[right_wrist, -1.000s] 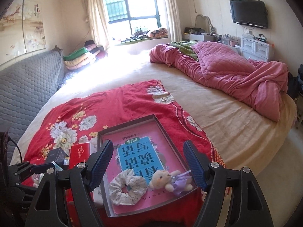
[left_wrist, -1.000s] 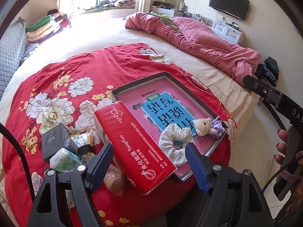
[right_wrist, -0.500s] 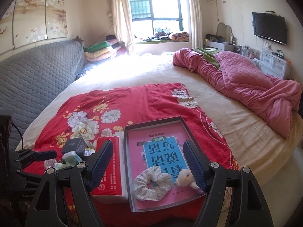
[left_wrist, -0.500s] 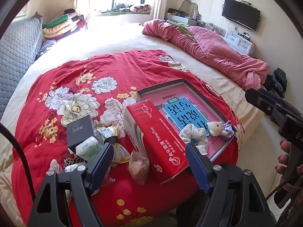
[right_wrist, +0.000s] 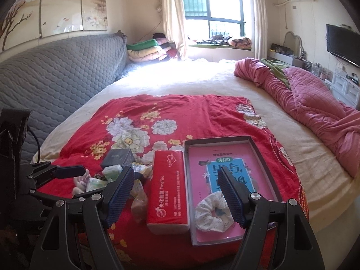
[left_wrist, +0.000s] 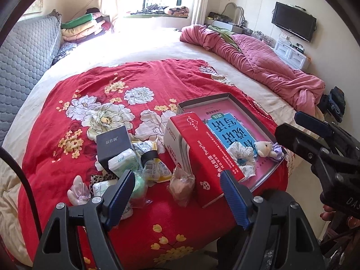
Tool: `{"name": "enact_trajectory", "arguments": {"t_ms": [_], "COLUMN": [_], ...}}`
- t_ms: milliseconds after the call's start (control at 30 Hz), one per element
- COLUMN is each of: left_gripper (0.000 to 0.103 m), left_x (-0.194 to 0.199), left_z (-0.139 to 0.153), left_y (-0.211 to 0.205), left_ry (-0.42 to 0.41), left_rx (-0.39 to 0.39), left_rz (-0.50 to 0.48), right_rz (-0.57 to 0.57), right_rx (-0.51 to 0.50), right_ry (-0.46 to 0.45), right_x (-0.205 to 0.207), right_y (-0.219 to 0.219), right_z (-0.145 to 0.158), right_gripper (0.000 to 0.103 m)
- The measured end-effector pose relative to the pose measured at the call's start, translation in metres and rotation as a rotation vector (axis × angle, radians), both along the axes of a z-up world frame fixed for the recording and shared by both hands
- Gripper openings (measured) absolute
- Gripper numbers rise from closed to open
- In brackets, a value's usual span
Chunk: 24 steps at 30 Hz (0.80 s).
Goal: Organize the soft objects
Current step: 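Withdraw both open tools from the tray back toward the pile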
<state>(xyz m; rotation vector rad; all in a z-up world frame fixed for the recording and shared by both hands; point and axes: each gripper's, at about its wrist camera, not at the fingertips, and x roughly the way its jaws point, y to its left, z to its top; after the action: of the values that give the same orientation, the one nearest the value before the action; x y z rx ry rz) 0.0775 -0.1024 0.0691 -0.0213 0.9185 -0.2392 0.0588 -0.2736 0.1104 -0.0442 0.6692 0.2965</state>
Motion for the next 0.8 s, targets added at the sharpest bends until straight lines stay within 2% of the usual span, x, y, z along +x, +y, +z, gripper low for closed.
{"name": "enact_trajectory", "arguments": {"t_ms": [300,800], "left_gripper": [0.077,0.077], "left_x": [-0.009,-0.019], "left_z": [-0.008,-0.022], "left_y": [0.016,0.061], "left_ry": [0.017,0.055], "left_rx": [-0.003,-0.014], "left_rz": [0.026,0.116], "right_rz": [0.060,0.122], "right_rx": [-0.037,-0.081], "right_ry": [0.005,0.028], "right_x": [-0.008,-0.011], "right_y": [0.026,0.046], "right_z": [-0.006,-0.020], "right_gripper": [0.078,0.078]}}
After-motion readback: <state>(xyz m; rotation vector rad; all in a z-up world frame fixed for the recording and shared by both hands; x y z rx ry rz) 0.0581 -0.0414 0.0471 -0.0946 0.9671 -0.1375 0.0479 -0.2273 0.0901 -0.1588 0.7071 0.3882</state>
